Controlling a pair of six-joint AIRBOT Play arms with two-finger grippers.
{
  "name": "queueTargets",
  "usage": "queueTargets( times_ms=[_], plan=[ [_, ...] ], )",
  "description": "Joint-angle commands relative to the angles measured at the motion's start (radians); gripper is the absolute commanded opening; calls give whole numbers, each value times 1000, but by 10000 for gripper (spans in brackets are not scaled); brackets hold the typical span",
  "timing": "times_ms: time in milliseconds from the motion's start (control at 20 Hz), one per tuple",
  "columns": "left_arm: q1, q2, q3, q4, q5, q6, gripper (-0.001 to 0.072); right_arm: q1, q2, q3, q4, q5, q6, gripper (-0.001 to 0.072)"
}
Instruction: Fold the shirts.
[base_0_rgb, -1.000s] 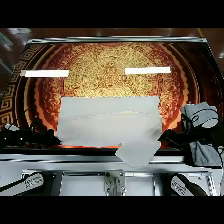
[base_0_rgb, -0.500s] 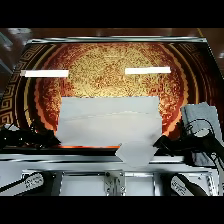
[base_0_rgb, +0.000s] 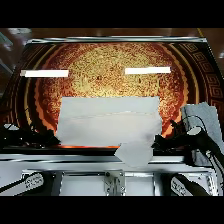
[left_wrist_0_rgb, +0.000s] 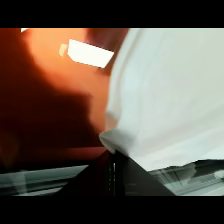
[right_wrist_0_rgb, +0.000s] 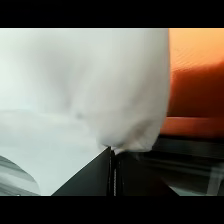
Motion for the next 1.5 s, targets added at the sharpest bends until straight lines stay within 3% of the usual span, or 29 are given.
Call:
queueTargets(
  times_ms=[0,200,550,850,1150,1200,1250,1300,1350,1450],
  plan=[
    [-1,20,42,-2,7,71,33,26,0,76,24,24,-19,70],
    [-3,37,221,-92,15,75,32,32,-2,299,69,-31,77,69],
    [-195,-148,579,-113,157,-69,32,126,-272,687,8,-89,211,69],
    [-248,-408,835,-112,153,-195,33,124,-472,890,3,-122,228,70],
    [-254,-480,856,-111,76,-205,37,126,-603,937,5,-160,223,82],
    [-254,-491,856,-111,43,-205,76,127,-613,937,13,-159,220,117],
    [-254,-497,856,-112,12,-206,179,127,-615,937,28,-159,219,261],
    [-254,-499,856,-113,-30,-205,391,124,-612,938,60,-154,218,470],
    [-248,-497,856,-111,-76,-201,499,118,-601,938,94,-136,195,595],
    [-215,-493,856,-106,-162,-202,503,92,-560,938,54,-64,140,674]
  ],
)
